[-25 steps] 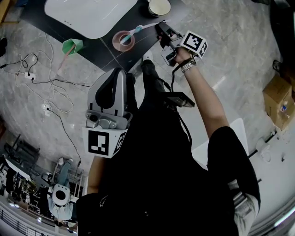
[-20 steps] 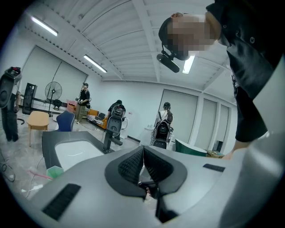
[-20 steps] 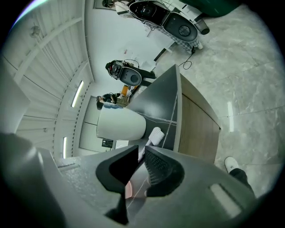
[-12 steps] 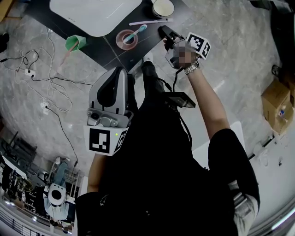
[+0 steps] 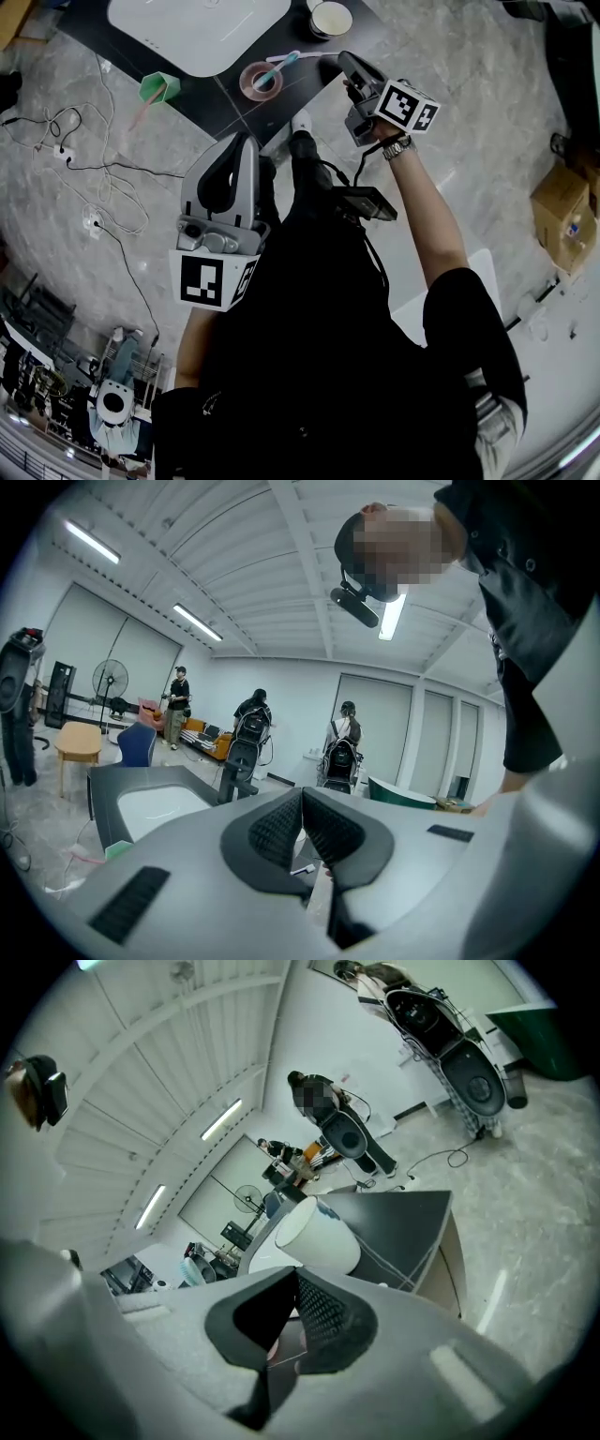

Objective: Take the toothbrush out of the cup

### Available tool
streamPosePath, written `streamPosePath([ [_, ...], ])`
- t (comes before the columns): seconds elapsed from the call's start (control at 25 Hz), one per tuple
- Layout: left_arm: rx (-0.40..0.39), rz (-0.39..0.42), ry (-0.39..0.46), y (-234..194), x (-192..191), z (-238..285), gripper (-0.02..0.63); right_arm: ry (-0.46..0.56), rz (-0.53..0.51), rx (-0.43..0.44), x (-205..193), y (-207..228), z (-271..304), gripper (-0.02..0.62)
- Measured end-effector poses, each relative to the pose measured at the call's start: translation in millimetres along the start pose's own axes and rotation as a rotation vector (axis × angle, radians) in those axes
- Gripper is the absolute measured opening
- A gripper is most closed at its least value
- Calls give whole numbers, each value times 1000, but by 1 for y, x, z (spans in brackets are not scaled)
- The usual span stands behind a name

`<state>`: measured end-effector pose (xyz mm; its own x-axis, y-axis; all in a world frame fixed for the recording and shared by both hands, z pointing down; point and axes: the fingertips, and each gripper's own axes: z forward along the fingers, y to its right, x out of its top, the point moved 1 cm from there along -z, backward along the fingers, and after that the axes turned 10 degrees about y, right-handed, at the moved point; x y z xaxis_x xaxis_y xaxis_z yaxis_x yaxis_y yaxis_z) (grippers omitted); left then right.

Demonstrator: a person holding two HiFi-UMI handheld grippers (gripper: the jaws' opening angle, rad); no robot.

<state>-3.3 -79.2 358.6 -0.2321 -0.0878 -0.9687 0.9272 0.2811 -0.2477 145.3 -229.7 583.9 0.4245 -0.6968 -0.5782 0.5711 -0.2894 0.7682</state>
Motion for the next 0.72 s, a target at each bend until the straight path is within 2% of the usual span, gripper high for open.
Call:
streamPosePath([
  [0.44, -30, 34, 64, 4, 25, -9, 8, 82, -276, 114, 63, -76, -33, 6],
  [0.72, -17, 35, 102, 2, 40, -24, 8, 159, -398, 152, 97, -128, -69, 6],
])
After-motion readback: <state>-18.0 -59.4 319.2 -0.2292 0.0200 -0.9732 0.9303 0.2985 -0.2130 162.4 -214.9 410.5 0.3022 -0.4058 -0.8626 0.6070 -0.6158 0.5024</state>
